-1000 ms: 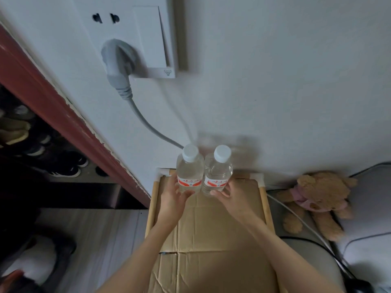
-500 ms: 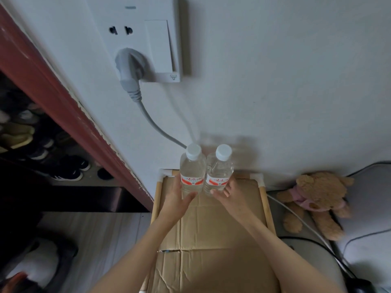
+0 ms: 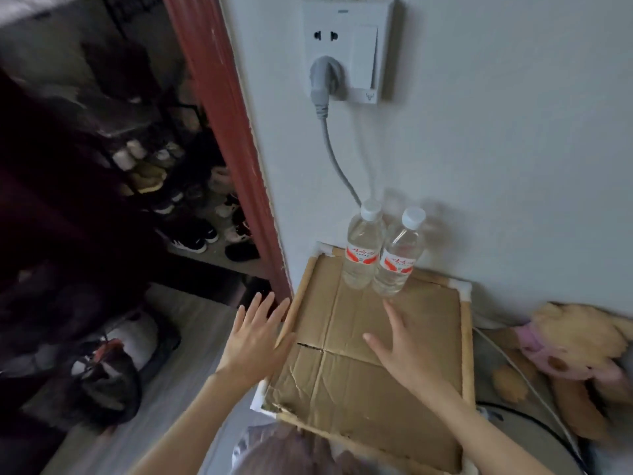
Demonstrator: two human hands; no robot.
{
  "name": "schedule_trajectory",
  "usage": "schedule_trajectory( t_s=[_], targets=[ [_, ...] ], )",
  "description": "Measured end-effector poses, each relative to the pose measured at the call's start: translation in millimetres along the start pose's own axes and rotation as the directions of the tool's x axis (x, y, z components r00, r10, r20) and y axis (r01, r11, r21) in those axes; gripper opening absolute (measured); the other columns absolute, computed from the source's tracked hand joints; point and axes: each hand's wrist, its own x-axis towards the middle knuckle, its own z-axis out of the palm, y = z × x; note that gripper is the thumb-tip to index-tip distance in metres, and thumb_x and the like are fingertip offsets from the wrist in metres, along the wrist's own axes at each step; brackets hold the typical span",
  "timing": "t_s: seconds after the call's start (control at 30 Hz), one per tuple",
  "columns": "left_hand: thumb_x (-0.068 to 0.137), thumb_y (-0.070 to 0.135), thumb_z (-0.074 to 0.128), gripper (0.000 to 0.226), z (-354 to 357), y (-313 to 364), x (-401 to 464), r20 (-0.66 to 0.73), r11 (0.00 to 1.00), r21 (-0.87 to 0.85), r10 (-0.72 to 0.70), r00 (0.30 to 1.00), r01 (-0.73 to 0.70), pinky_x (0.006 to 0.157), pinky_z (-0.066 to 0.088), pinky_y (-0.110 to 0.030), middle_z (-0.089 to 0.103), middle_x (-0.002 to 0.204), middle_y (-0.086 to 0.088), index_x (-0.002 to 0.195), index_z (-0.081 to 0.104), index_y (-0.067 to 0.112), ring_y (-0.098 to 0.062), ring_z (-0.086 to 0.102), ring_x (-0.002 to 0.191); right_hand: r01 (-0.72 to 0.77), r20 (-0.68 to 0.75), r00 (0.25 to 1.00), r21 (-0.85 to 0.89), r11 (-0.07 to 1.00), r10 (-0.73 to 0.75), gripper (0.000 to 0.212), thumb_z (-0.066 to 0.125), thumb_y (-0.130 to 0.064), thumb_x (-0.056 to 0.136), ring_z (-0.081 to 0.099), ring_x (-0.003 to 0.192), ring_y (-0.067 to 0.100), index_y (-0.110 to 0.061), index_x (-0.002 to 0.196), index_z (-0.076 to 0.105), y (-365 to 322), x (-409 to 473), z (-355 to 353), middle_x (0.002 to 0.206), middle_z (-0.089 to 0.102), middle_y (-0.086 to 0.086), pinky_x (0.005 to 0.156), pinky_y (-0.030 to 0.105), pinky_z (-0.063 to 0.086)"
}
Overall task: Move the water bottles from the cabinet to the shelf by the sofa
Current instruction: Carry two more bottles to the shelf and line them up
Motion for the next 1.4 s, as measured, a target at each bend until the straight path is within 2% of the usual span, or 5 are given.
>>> schedule_trajectory(
  t_s=[0.23, 0.57, 0.83, 1.1, 1.4],
  targets=[
    [0.082, 0.058, 0.029, 0.069, -29.8, -31.4, -155.3, -0.269, 0.925, -0.096, -0.38, 0.885, 0.368, 0.11, 0.025, -0.048, 0.038, 0.144, -0.012, 0.138, 0.035, 0.019, -0.031, 0.027, 0.136, 0.56, 0.173, 0.828, -0.279, 0.78, -0.533, 0.075, 0.046, -0.056, 0.082, 0.024, 0.138, 0.027, -0.017, 0.142, 0.024, -58.2, -20.8, 19.9, 0.149, 0.028, 0.009, 0.114, 0.042, 0.017],
    [0.087, 0.061, 0.019, 0.066, 11.1, -4.8, -429.3, -0.339, 0.491, -0.317, -0.858, 0.386, 0.811, 0.102, 0.037, -0.044, 0.045, 0.139, -0.011, 0.133, 0.039, 0.019, -0.031, 0.037, 0.132, 0.956, 0.559, 0.277, -0.08, 0.282, -0.781, 0.081, 0.022, -0.063, 0.075, 0.024, 0.139, 0.021, -0.021, 0.143, 0.023, -175.9, -171.2, 158.6, 0.15, 0.027, 0.005, 0.113, 0.038, 0.011],
    [0.087, 0.064, 0.013, 0.07, 66.3, 32.2, -678.7, -0.269, 0.062, -0.482, -0.96, -0.081, 0.874, 0.095, 0.042, -0.052, 0.052, 0.131, -0.016, 0.127, 0.045, 0.017, -0.038, 0.045, 0.124, 0.983, 0.697, -0.164, 0.173, -0.058, -0.698, 0.073, 0.031, -0.062, 0.079, 0.04, 0.131, 0.03, -0.021, 0.138, 0.035, -220.0, -392.9, 292.1, 0.142, 0.043, 0.011, 0.107, 0.049, 0.026],
    [0.085, 0.058, 0.027, 0.063, 109.1, 97.0, -889.9, -0.17, -0.36, -0.512, -0.848, -0.503, 0.78, 0.091, 0.044, -0.053, 0.055, 0.128, -0.016, 0.125, 0.05, 0.015, -0.038, 0.05, 0.119, 0.836, 0.661, -0.547, 0.459, -0.3, -0.513, 0.066, 0.046, -0.055, 0.078, 0.05, 0.121, 0.034, -0.016, 0.132, 0.045, -234.4, -636.0, 397.3, 0.132, 0.053, 0.015, 0.101, 0.054, 0.034],
    [0.081, 0.071, 0.008, 0.082, 150.5, 115.3, -1038.5, -0.043, -0.622, -0.572, -0.628, -0.777, 0.535, 0.103, 0.034, -0.047, 0.048, 0.136, -0.013, 0.13, 0.047, 0.018, -0.034, 0.04, 0.129, 0.614, 0.555, -0.788, 0.667, -0.422, -0.268, 0.07, 0.031, -0.061, 0.081, 0.045, 0.126, 0.033, -0.018, 0.135, 0.041, -246.1, -842.7, 498.3, 0.136, 0.049, 0.014, 0.103, 0.053, 0.032]
  ],
)
